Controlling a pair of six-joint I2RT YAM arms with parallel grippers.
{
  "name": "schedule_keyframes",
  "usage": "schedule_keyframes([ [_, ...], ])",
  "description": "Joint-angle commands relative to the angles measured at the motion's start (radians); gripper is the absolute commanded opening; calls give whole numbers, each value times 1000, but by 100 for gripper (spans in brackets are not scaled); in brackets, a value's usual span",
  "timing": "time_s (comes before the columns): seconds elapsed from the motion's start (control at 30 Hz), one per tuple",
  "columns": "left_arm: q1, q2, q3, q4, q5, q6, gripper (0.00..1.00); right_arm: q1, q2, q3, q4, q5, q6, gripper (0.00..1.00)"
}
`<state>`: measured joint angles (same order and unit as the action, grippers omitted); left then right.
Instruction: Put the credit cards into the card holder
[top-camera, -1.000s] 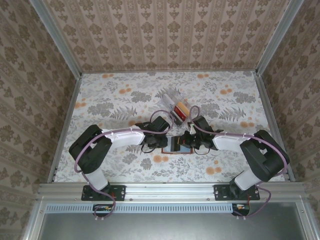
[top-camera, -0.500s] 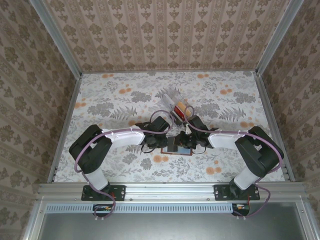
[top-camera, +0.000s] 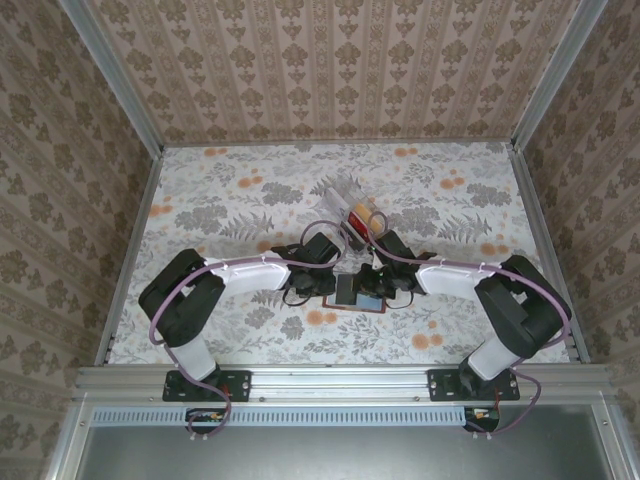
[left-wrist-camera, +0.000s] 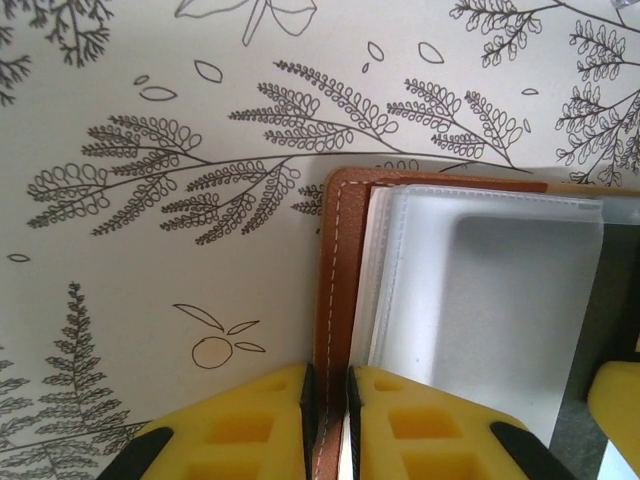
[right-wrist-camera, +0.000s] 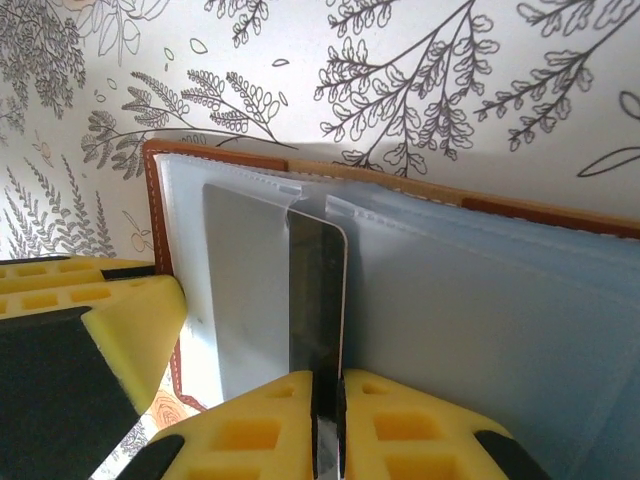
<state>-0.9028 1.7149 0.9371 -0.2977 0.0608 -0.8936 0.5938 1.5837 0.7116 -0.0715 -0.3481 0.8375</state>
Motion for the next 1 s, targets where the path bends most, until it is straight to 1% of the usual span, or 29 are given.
schedule_keyframes([
  [0.0,-4,22,4,-3,16,18,19,9,31,28,32,-44,10,15],
  [0.07,-5,21,4,0,18,18,20,13,47,40,51,-69,14,16],
  [0.2,-5,21,4,2,18,15,27,24,72,66,54,-74,17,17],
  [0.27,-4,21,1,2,17,13,32,26,81,73,54,-81,19,18],
  [0.43,-4,20,-4,3,15,10,40,26,89,72,91,-125,27,19],
  [0.5,-3,23,-7,3,11,6,41,26,80,72,93,-125,35,21],
  [0.57,0,30,-7,-7,9,0,40,26,58,74,49,-83,26,23],
  [0.67,3,46,2,-37,5,-8,36,24,0,66,-36,-2,-2,24],
  [0.83,7,70,1,-46,10,-15,32,15,-50,52,-111,51,-19,26],
  [0.97,6,67,2,-40,11,-13,32,15,-43,53,-177,112,-26,21],
])
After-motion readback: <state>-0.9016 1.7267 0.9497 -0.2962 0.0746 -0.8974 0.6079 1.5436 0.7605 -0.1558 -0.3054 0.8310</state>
